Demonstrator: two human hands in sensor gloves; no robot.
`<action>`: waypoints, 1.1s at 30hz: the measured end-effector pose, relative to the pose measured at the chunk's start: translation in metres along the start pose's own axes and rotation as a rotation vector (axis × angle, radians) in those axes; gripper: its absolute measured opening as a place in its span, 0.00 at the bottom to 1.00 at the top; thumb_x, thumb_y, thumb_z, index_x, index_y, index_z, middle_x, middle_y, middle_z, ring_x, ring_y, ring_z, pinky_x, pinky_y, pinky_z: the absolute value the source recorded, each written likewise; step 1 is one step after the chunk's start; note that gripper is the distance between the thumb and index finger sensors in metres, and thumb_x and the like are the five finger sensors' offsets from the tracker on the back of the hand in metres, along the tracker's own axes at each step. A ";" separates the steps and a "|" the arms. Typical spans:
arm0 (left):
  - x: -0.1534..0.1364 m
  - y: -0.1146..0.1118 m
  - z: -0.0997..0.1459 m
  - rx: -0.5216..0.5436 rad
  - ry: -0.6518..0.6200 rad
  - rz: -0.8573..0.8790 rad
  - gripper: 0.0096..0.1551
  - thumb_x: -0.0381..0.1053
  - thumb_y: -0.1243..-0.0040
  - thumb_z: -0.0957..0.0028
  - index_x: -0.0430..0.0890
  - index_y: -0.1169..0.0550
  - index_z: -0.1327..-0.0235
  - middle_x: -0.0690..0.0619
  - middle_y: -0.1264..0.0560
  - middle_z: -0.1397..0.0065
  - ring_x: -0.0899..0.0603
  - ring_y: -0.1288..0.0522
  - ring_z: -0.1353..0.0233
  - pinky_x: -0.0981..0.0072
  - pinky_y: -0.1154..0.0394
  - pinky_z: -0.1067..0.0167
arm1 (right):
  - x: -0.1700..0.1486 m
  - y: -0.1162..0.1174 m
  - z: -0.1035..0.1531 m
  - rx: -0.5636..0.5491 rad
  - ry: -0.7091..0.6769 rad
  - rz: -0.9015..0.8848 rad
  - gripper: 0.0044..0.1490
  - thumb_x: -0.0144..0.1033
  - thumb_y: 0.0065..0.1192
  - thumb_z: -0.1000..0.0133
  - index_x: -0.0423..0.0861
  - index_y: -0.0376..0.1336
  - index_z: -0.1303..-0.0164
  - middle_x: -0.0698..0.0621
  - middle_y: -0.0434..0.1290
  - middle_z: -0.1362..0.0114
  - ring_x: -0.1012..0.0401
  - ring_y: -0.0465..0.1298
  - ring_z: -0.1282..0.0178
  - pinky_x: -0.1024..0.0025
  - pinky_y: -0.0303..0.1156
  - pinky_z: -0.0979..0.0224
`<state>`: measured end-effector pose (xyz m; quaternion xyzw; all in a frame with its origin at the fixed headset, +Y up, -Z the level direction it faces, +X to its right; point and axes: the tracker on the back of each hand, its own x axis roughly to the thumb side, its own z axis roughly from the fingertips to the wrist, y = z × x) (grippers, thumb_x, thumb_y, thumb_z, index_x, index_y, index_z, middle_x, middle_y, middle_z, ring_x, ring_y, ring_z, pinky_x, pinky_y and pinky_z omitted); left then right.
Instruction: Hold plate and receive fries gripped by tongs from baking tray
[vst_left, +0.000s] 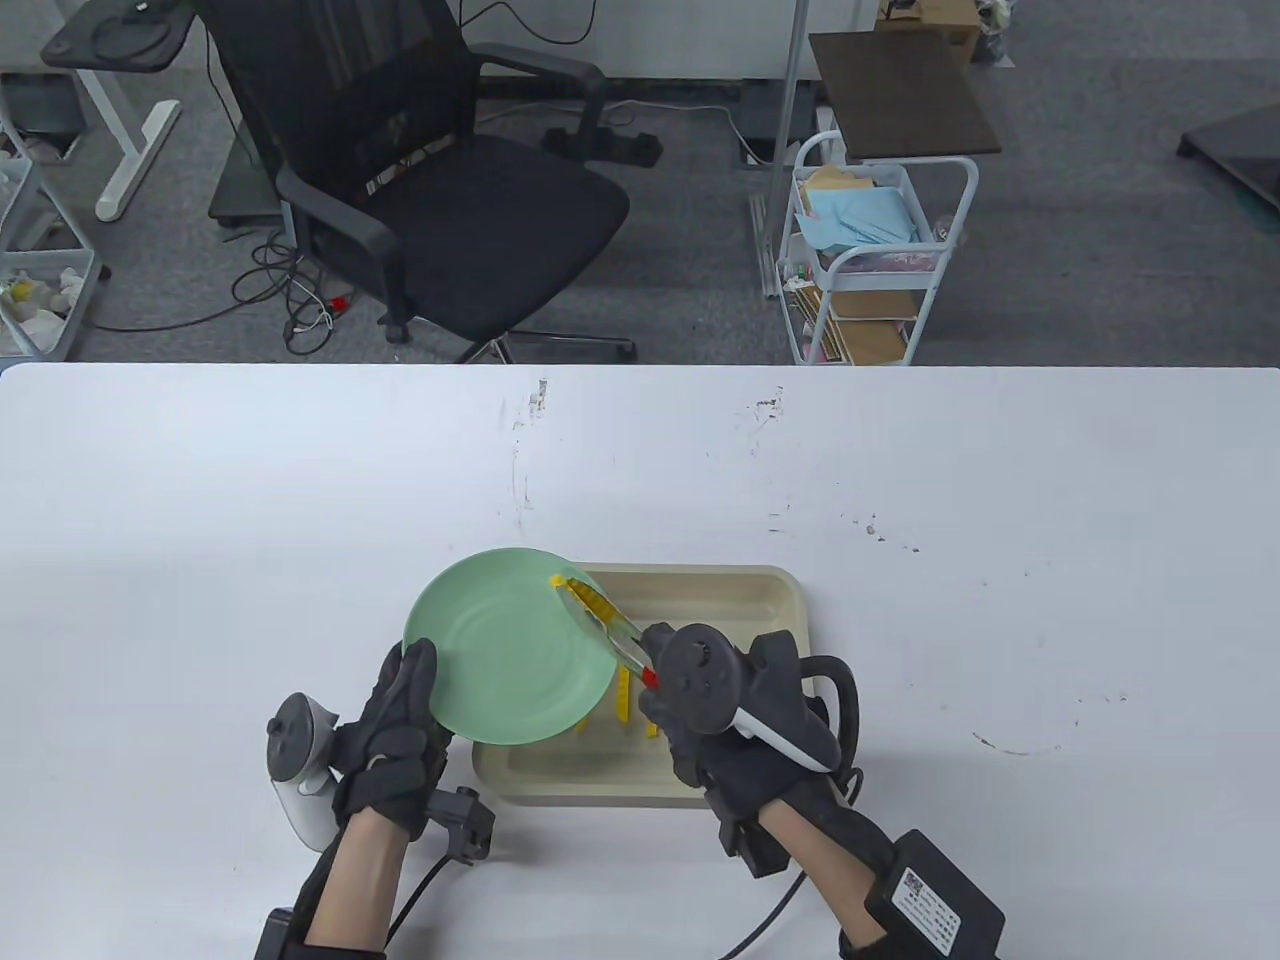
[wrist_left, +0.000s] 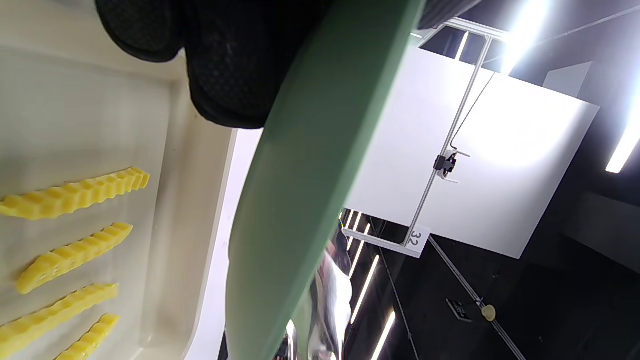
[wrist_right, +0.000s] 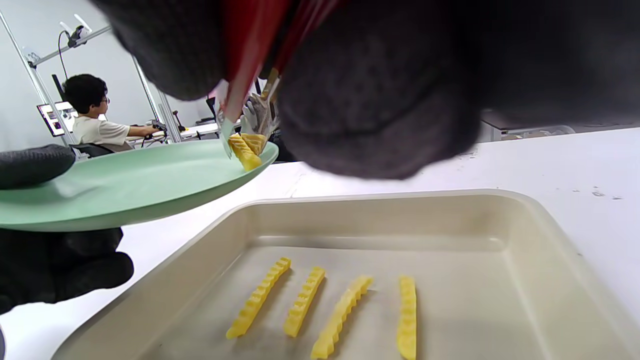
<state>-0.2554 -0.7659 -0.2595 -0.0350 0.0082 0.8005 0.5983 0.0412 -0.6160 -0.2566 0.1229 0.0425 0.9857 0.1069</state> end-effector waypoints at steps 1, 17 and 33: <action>0.000 -0.001 0.000 -0.002 0.002 -0.005 0.36 0.57 0.63 0.30 0.35 0.52 0.22 0.45 0.33 0.33 0.37 0.24 0.42 0.33 0.37 0.34 | 0.001 0.001 -0.001 0.005 -0.001 0.008 0.37 0.51 0.61 0.48 0.50 0.60 0.30 0.38 0.80 0.48 0.58 0.86 0.77 0.59 0.84 0.77; 0.002 0.005 0.000 0.022 0.003 0.014 0.37 0.57 0.63 0.30 0.35 0.54 0.22 0.44 0.34 0.32 0.36 0.25 0.41 0.31 0.39 0.33 | -0.047 -0.007 0.021 -0.042 0.116 -0.054 0.54 0.66 0.56 0.51 0.45 0.49 0.23 0.37 0.74 0.41 0.59 0.82 0.73 0.60 0.80 0.72; 0.006 0.011 0.001 0.044 -0.017 0.039 0.37 0.57 0.64 0.30 0.34 0.54 0.22 0.44 0.35 0.32 0.36 0.25 0.41 0.31 0.39 0.33 | -0.105 0.046 0.043 0.193 0.320 0.056 0.54 0.66 0.58 0.51 0.33 0.57 0.33 0.44 0.76 0.47 0.58 0.81 0.72 0.59 0.80 0.70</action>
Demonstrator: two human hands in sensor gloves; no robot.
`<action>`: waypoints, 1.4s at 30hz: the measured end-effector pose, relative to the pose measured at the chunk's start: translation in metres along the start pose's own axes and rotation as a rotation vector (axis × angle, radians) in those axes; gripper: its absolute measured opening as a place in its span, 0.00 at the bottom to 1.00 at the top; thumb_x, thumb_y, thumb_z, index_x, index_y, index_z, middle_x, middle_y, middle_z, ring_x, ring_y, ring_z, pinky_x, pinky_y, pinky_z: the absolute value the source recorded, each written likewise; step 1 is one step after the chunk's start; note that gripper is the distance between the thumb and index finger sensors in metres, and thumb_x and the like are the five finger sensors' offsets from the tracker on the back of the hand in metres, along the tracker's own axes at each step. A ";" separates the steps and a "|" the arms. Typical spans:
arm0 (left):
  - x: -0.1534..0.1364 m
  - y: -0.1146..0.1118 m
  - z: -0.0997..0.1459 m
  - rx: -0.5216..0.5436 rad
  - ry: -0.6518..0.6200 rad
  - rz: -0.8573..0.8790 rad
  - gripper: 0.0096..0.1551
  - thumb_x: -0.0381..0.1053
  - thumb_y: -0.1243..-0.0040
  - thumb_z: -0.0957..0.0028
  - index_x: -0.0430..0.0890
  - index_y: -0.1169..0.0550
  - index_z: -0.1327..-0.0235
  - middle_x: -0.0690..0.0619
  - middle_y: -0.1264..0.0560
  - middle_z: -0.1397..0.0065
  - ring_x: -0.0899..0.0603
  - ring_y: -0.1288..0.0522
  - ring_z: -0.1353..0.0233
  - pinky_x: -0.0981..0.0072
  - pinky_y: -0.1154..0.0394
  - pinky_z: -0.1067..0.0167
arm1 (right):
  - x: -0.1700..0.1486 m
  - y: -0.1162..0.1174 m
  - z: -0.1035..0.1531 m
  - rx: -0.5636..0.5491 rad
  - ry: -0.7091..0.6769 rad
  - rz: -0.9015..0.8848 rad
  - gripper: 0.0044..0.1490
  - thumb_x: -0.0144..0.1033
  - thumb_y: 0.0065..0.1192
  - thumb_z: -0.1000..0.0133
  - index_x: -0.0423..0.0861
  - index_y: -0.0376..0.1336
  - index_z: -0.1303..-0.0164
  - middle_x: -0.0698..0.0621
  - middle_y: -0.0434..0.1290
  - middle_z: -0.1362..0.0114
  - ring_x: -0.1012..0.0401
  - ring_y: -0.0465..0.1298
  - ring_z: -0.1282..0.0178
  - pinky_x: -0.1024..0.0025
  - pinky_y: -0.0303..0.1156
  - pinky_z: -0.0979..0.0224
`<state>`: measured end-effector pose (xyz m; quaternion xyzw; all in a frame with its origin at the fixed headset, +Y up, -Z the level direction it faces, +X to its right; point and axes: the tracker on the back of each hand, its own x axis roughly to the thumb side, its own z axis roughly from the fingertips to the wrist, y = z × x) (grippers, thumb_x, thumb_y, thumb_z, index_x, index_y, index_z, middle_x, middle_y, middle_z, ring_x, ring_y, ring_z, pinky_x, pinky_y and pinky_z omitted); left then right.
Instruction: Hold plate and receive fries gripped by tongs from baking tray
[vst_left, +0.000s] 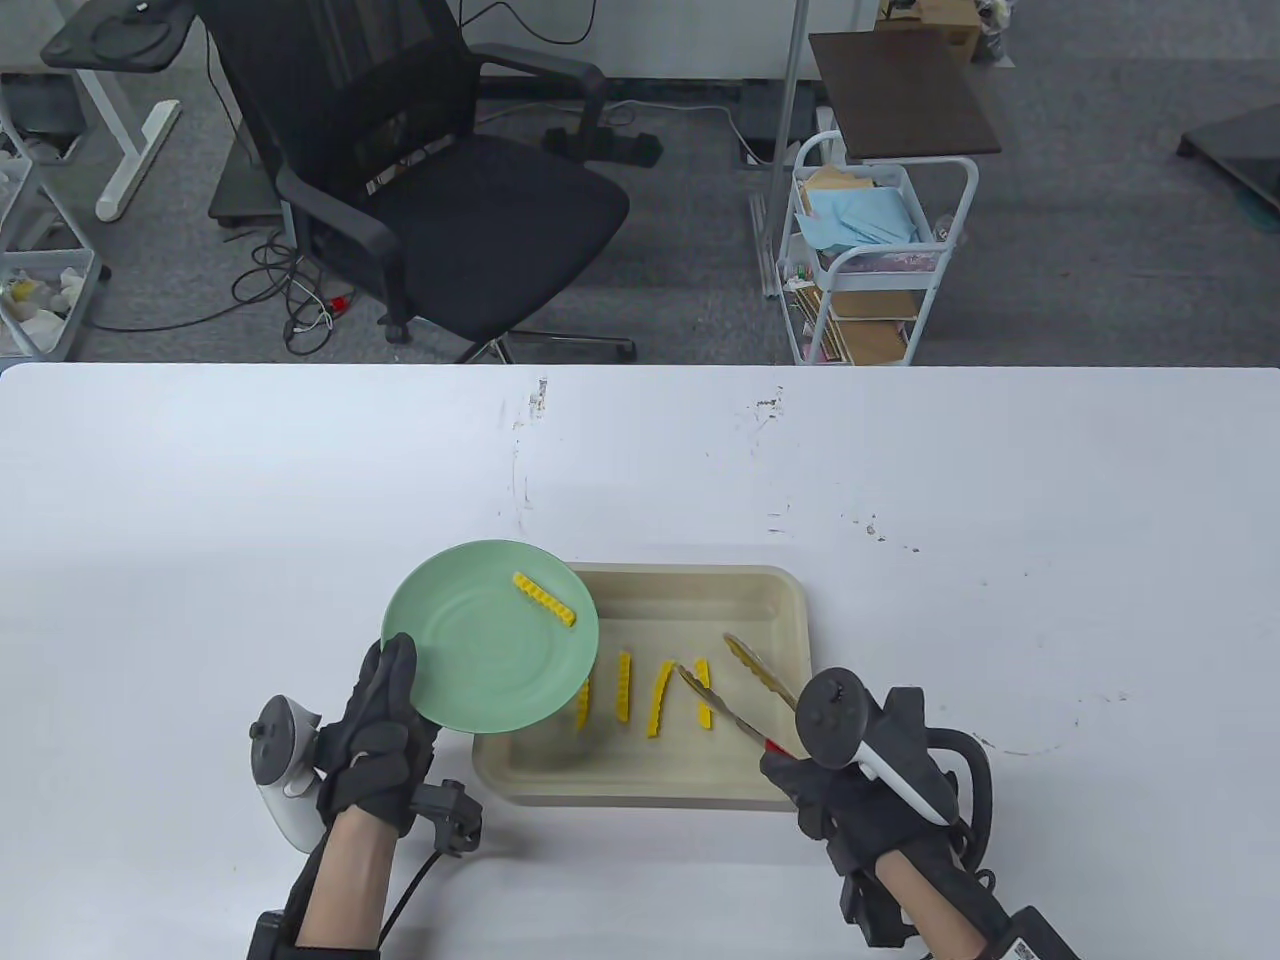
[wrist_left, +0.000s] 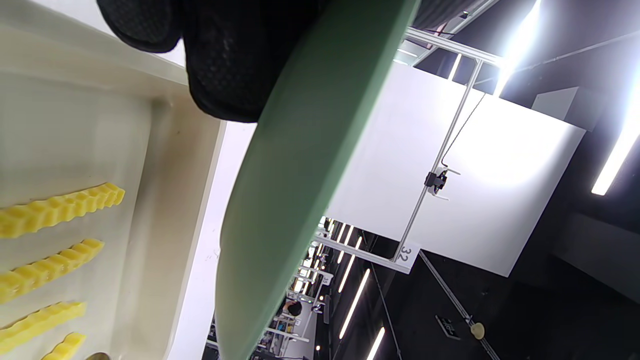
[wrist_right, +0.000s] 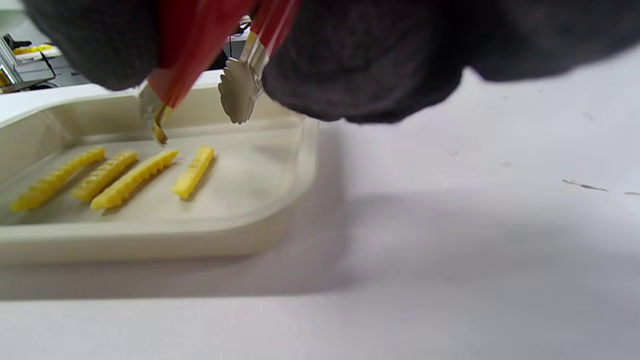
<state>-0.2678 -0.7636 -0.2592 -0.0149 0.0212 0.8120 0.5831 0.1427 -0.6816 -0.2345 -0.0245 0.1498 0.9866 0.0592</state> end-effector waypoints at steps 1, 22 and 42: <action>0.000 0.000 0.000 0.001 0.001 -0.001 0.37 0.57 0.64 0.30 0.35 0.54 0.22 0.44 0.35 0.32 0.36 0.25 0.41 0.32 0.39 0.33 | 0.001 0.002 0.000 0.006 -0.001 0.006 0.54 0.65 0.58 0.51 0.32 0.57 0.33 0.44 0.76 0.47 0.59 0.81 0.72 0.59 0.80 0.70; 0.000 0.000 0.000 0.001 0.000 -0.008 0.37 0.57 0.63 0.30 0.34 0.54 0.22 0.44 0.34 0.32 0.36 0.25 0.41 0.32 0.39 0.33 | 0.003 0.001 -0.006 -0.108 -0.032 -0.001 0.43 0.57 0.62 0.50 0.36 0.68 0.38 0.44 0.82 0.54 0.57 0.84 0.79 0.58 0.81 0.75; -0.003 -0.004 -0.001 -0.039 0.006 -0.024 0.37 0.57 0.63 0.30 0.34 0.53 0.22 0.44 0.34 0.32 0.36 0.25 0.41 0.32 0.39 0.33 | 0.096 -0.057 0.026 -0.245 -0.342 -0.150 0.42 0.57 0.62 0.50 0.37 0.68 0.37 0.44 0.82 0.54 0.57 0.84 0.79 0.58 0.82 0.75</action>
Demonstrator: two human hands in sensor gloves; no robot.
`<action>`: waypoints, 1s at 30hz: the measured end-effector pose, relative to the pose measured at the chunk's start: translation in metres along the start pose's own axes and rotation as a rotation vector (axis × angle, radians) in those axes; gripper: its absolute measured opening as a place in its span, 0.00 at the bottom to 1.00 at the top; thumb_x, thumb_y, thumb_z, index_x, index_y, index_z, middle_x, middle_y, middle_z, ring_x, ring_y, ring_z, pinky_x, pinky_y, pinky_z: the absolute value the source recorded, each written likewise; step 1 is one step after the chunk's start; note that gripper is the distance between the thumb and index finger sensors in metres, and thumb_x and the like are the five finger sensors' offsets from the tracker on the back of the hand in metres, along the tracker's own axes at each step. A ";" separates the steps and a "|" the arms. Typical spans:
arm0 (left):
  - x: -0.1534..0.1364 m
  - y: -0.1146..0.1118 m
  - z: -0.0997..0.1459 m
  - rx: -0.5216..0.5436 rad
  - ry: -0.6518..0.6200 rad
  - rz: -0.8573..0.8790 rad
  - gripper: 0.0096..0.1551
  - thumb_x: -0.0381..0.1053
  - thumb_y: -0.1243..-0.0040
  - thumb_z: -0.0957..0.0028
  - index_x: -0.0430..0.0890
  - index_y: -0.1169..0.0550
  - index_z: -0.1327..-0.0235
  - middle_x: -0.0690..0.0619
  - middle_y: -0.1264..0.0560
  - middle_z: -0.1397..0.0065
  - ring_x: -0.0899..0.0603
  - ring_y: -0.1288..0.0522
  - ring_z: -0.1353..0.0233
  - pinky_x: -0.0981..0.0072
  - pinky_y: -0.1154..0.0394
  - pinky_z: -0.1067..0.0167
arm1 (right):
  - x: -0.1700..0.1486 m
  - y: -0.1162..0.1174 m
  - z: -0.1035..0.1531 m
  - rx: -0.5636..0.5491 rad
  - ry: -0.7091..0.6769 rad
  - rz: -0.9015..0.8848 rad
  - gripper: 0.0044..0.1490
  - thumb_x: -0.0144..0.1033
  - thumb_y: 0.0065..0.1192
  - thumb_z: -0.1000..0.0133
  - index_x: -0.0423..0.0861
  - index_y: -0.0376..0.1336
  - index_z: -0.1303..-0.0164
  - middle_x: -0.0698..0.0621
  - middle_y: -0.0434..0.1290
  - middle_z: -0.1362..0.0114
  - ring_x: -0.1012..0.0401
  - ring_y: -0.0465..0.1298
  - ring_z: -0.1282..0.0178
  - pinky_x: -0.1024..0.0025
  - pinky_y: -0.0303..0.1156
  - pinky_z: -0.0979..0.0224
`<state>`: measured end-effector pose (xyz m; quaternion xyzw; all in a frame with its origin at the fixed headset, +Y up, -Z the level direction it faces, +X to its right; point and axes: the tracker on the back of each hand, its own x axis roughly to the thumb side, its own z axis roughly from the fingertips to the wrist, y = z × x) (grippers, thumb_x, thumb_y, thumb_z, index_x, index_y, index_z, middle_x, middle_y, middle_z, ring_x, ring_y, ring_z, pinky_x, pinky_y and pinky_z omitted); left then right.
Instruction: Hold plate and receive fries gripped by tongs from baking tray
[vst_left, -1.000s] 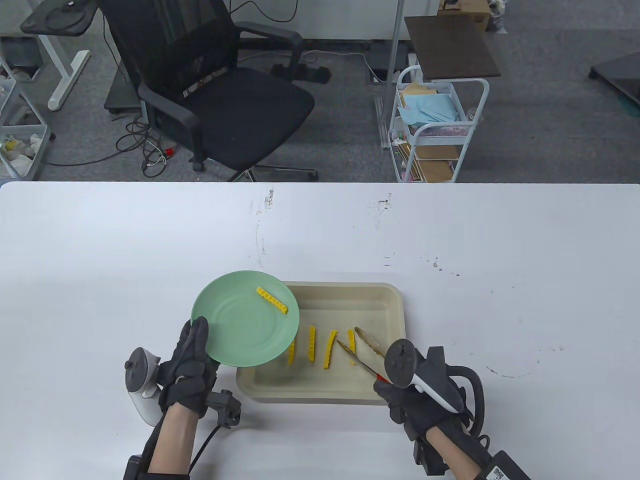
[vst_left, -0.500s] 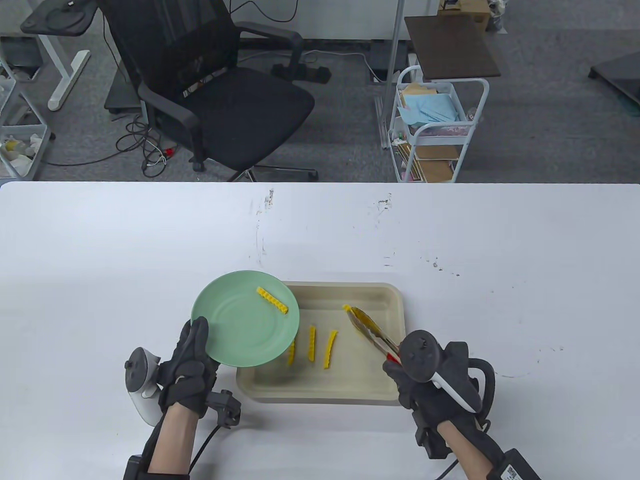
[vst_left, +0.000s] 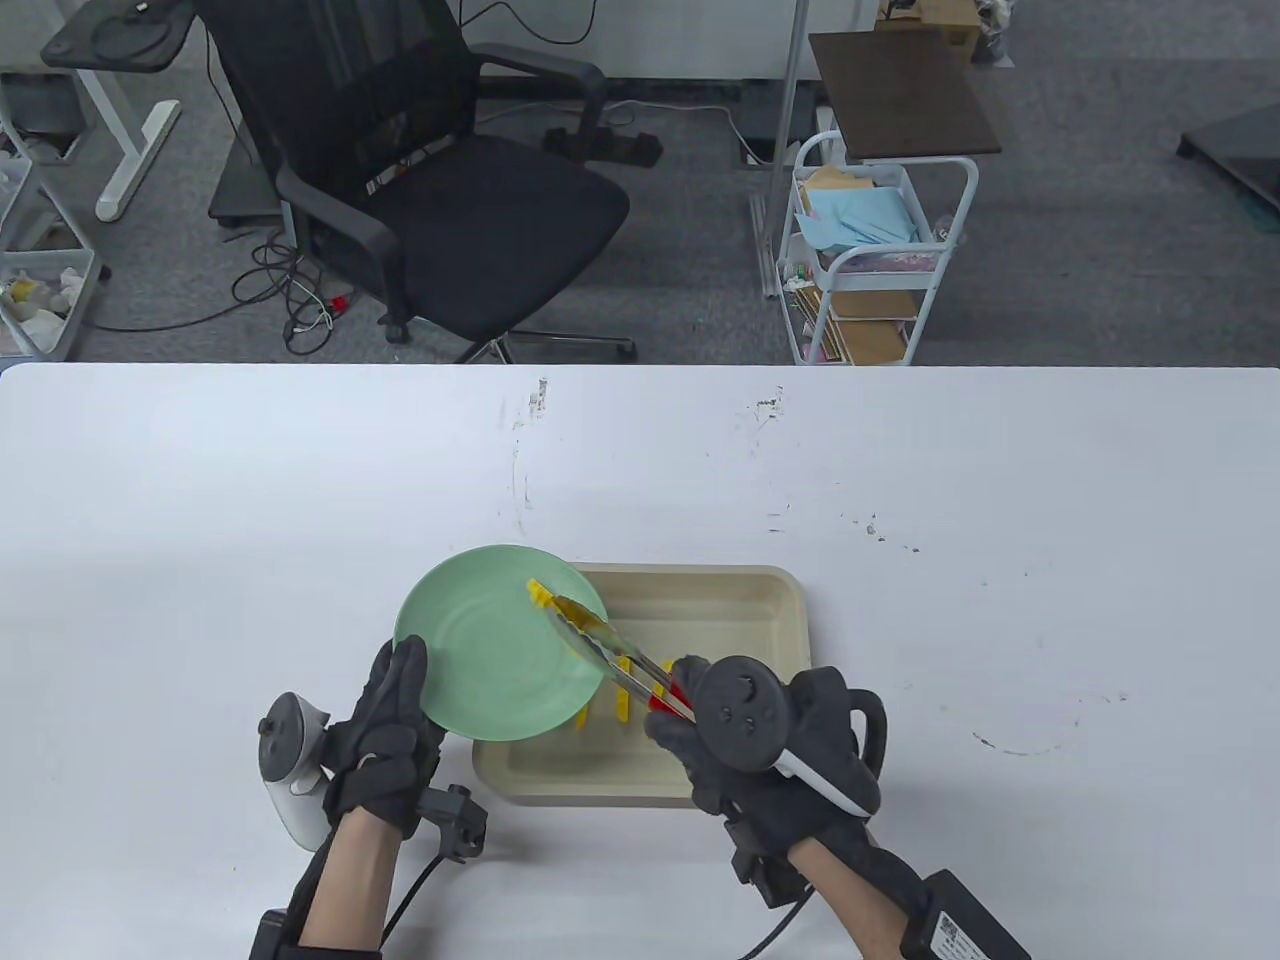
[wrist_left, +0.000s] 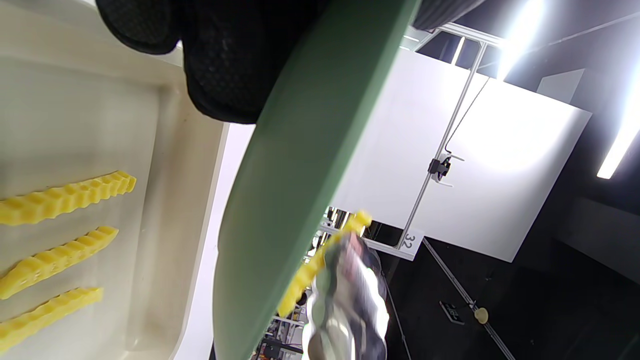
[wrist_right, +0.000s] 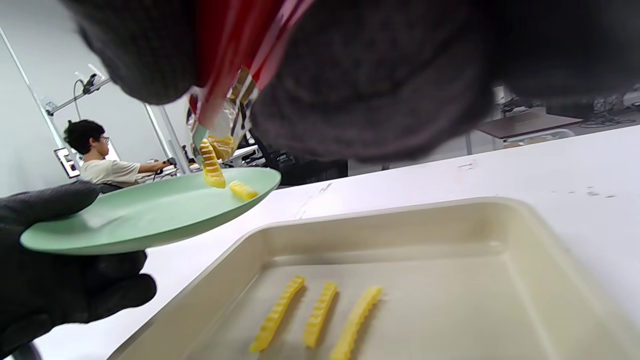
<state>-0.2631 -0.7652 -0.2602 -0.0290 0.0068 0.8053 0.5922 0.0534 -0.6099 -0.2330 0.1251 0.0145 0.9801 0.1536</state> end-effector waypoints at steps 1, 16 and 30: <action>0.000 0.000 0.000 -0.001 0.001 -0.001 0.37 0.57 0.63 0.30 0.35 0.53 0.22 0.44 0.34 0.32 0.36 0.25 0.41 0.32 0.39 0.33 | 0.002 0.001 -0.001 0.004 -0.002 0.004 0.42 0.57 0.62 0.50 0.37 0.68 0.37 0.44 0.82 0.54 0.57 0.84 0.79 0.58 0.82 0.75; -0.002 -0.004 -0.001 -0.028 0.011 -0.013 0.37 0.57 0.64 0.30 0.34 0.53 0.22 0.44 0.34 0.33 0.36 0.25 0.42 0.31 0.39 0.33 | 0.014 0.018 -0.011 0.023 -0.021 0.107 0.44 0.59 0.62 0.51 0.37 0.67 0.36 0.44 0.82 0.52 0.57 0.84 0.78 0.58 0.81 0.74; -0.002 -0.003 -0.001 -0.012 0.010 -0.014 0.36 0.56 0.64 0.30 0.34 0.53 0.22 0.44 0.34 0.33 0.36 0.25 0.42 0.31 0.39 0.33 | -0.040 -0.007 0.013 -0.021 0.126 0.058 0.58 0.70 0.59 0.54 0.35 0.60 0.30 0.44 0.77 0.45 0.57 0.83 0.72 0.58 0.80 0.71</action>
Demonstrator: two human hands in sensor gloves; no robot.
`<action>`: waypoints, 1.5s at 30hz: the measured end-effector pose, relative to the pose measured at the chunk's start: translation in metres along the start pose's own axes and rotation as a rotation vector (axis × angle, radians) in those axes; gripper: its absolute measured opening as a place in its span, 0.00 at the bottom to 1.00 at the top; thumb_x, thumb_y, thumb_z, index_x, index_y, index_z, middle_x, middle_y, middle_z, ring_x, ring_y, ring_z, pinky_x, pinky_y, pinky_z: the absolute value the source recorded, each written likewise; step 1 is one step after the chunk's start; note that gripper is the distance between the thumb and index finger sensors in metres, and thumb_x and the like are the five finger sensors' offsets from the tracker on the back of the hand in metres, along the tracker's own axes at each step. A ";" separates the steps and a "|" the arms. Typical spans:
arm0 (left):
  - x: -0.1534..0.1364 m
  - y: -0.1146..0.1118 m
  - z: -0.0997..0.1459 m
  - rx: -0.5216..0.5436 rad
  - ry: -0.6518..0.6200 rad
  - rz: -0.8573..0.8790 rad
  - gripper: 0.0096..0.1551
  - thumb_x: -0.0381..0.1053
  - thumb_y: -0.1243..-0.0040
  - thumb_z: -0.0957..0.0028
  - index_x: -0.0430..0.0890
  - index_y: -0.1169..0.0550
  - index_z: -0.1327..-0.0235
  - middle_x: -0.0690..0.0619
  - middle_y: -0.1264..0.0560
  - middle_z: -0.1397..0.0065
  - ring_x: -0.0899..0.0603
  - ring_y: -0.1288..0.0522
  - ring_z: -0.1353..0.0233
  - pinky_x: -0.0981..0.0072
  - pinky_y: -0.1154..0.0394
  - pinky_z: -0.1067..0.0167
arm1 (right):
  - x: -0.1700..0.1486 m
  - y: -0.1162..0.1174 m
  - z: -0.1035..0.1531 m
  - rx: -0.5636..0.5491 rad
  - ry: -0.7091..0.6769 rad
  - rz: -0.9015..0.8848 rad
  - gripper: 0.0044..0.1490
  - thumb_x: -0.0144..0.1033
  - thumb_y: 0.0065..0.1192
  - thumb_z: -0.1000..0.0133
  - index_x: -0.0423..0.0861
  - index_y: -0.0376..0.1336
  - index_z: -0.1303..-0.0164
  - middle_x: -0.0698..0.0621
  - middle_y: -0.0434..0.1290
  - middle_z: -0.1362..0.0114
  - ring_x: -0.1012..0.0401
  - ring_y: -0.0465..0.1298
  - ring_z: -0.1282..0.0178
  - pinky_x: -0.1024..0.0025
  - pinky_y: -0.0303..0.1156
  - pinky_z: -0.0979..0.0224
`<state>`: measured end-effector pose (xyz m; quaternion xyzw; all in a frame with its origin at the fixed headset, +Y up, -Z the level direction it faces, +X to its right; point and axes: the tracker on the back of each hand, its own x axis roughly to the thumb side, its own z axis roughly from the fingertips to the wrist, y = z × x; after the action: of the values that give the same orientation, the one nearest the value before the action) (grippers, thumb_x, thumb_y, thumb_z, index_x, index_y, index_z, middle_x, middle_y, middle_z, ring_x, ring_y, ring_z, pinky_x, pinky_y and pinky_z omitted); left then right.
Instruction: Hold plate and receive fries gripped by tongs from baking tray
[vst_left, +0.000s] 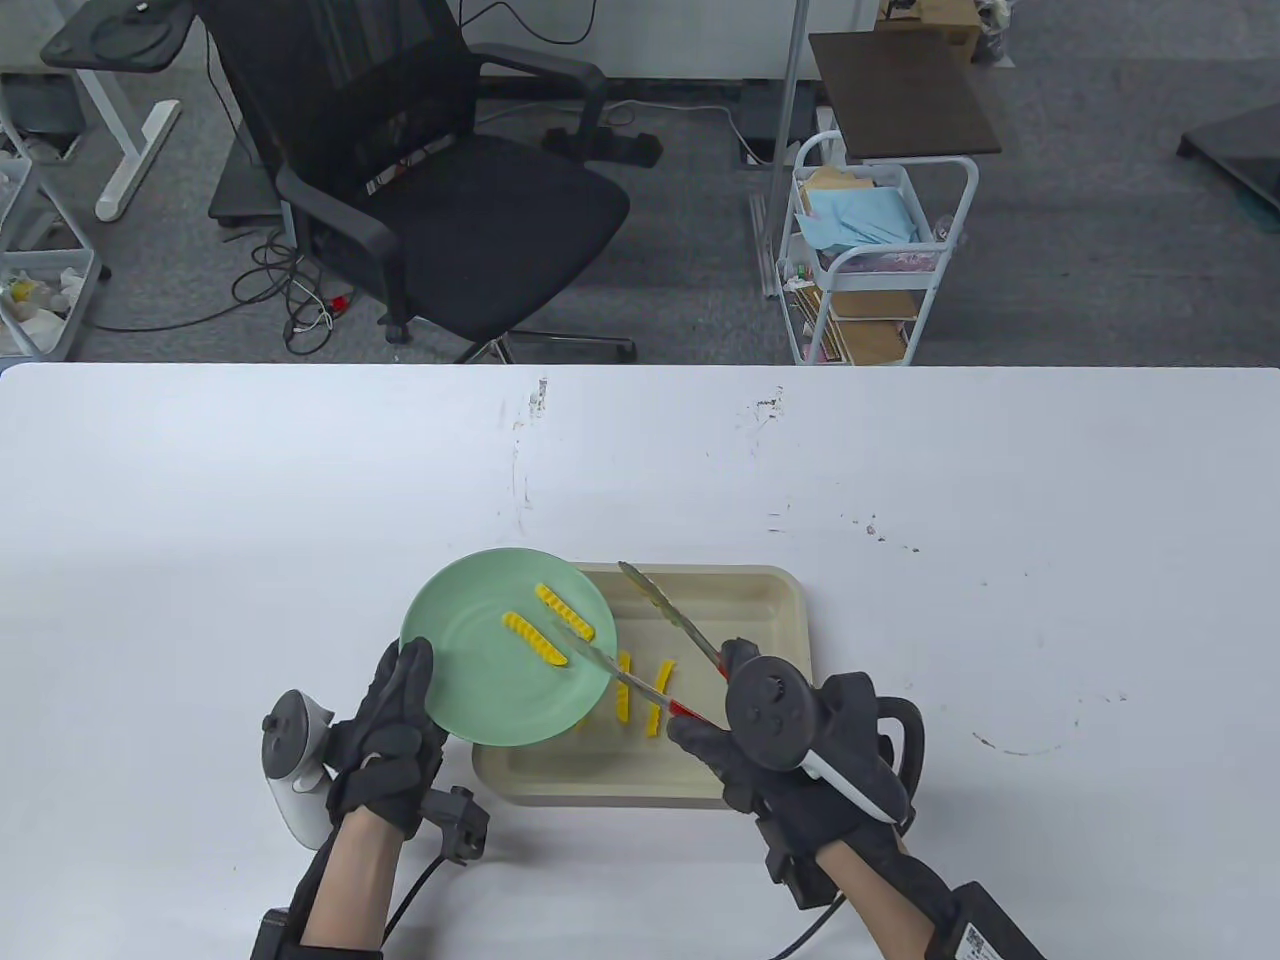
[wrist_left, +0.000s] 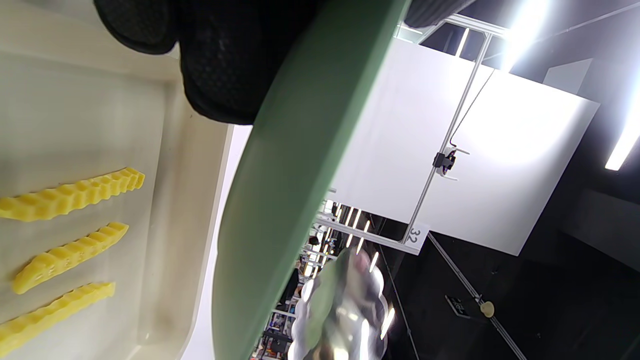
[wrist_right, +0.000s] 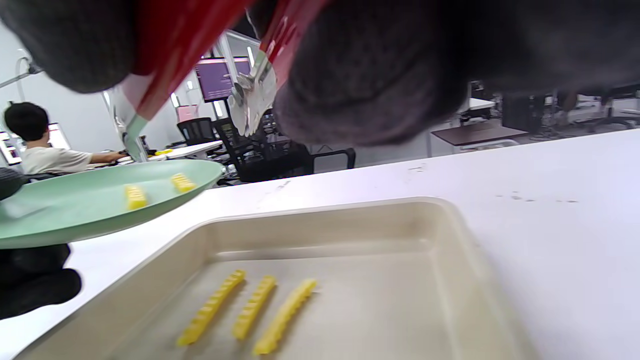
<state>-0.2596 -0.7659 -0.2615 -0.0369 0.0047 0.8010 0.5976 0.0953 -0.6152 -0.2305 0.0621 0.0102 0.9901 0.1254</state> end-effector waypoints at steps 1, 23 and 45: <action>0.000 0.000 0.000 0.001 0.000 0.000 0.36 0.56 0.64 0.30 0.34 0.53 0.22 0.44 0.34 0.33 0.36 0.25 0.42 0.31 0.39 0.33 | -0.007 0.000 0.001 0.003 0.021 -0.005 0.58 0.70 0.59 0.54 0.35 0.59 0.30 0.44 0.77 0.44 0.57 0.83 0.72 0.58 0.80 0.71; 0.002 0.004 0.001 0.031 -0.004 -0.005 0.36 0.56 0.64 0.30 0.34 0.53 0.22 0.44 0.34 0.33 0.36 0.25 0.42 0.31 0.39 0.33 | -0.031 0.064 0.001 0.203 0.132 0.113 0.53 0.66 0.58 0.52 0.33 0.64 0.35 0.41 0.81 0.49 0.56 0.85 0.78 0.59 0.82 0.76; 0.004 0.006 0.001 0.031 -0.009 -0.001 0.37 0.56 0.64 0.30 0.34 0.53 0.22 0.44 0.34 0.32 0.36 0.25 0.41 0.31 0.39 0.33 | -0.025 0.063 -0.010 0.183 0.145 0.146 0.41 0.58 0.63 0.51 0.38 0.70 0.40 0.44 0.84 0.54 0.56 0.86 0.80 0.58 0.83 0.76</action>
<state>-0.2664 -0.7641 -0.2607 -0.0240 0.0142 0.8005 0.5986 0.1022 -0.6825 -0.2416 0.0023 0.1048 0.9934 0.0460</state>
